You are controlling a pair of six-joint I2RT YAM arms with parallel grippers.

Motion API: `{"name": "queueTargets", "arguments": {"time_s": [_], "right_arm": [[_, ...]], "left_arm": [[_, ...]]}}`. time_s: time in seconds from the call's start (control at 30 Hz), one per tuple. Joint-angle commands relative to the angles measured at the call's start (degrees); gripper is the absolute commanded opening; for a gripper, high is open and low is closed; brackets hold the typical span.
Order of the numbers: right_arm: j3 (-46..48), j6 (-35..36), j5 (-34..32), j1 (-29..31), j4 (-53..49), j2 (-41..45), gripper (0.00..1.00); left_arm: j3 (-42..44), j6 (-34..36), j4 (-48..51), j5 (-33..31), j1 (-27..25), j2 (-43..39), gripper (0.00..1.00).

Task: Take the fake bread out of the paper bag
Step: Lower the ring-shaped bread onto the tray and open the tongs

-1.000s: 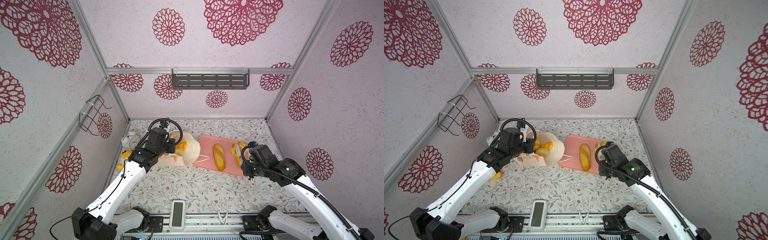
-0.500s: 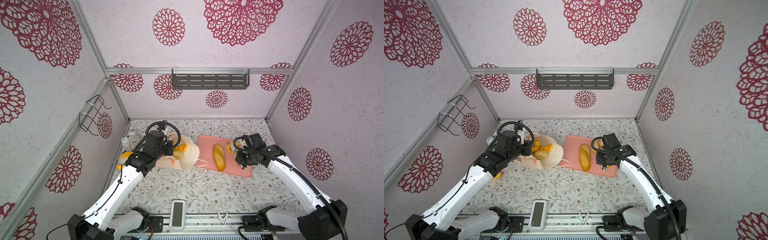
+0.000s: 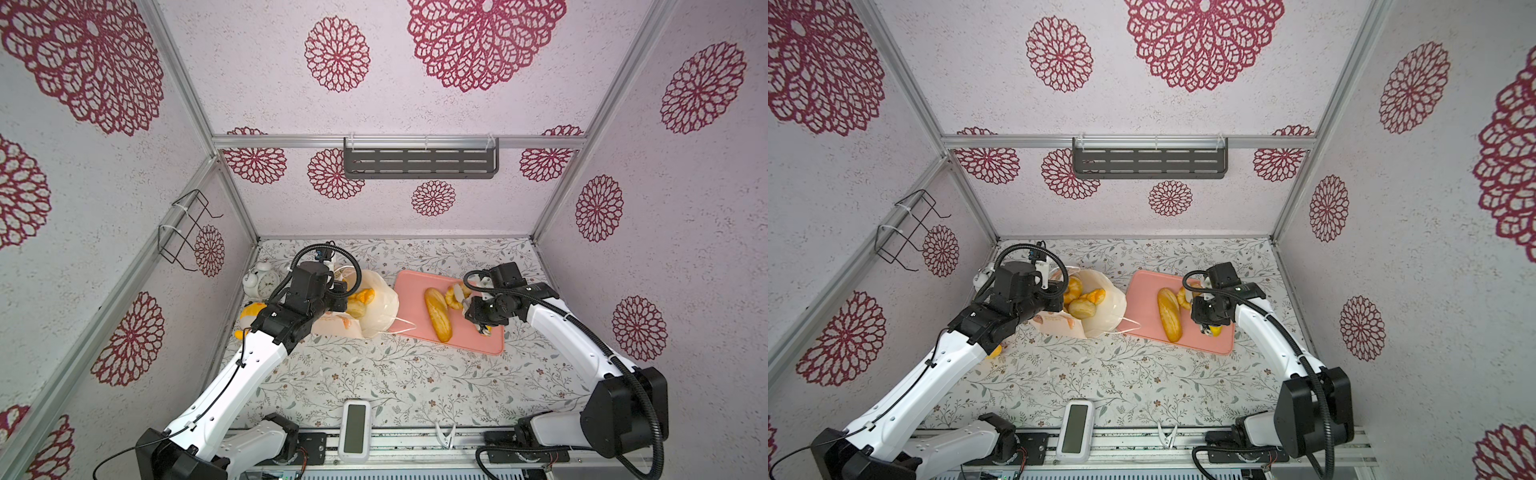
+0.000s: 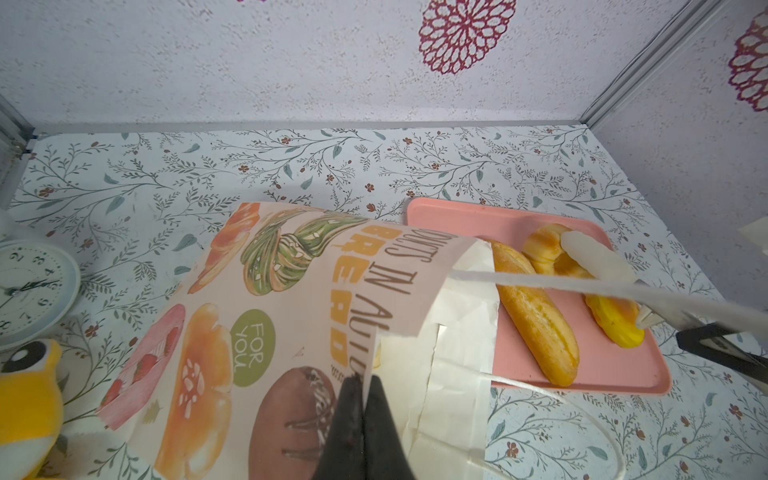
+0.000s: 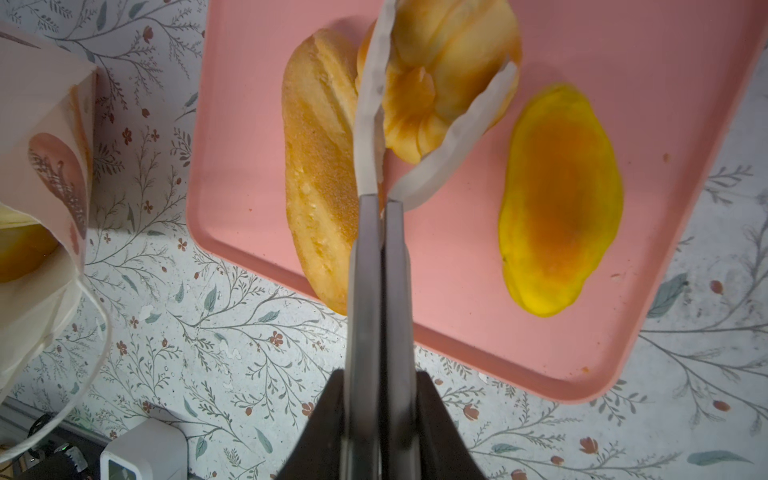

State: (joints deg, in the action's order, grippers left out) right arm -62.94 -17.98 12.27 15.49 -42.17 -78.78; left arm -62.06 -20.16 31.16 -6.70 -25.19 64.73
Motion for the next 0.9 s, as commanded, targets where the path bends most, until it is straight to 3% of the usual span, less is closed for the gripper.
{"name": "queueTargets", "arguments": {"time_s": [0.0, 0.07, 0.7, 0.87], "right_arm": [[-0.39, 2.37, 2.07, -0.63, 1.61, -0.77, 0.0], [-0.56, 2.93, 1.66, -0.73, 1.22, -1.42, 0.0], [-0.65, 4.47, 0.48, -1.03, -0.73, -1.13, 0.34], [-0.78, 4.6, 0.2, -1.03, -1.26, -0.85, 0.38]], "left_arm": [[0.71, 0.21, -1.19, 0.48, -0.02, -0.83, 0.0], [0.72, 0.3, -1.19, 0.79, -0.05, -1.01, 0.0], [1.33, 0.39, -2.11, 1.21, 0.02, -1.51, 0.0], [1.24, 0.41, -2.2, 1.25, 0.01, -1.45, 0.0]]}}
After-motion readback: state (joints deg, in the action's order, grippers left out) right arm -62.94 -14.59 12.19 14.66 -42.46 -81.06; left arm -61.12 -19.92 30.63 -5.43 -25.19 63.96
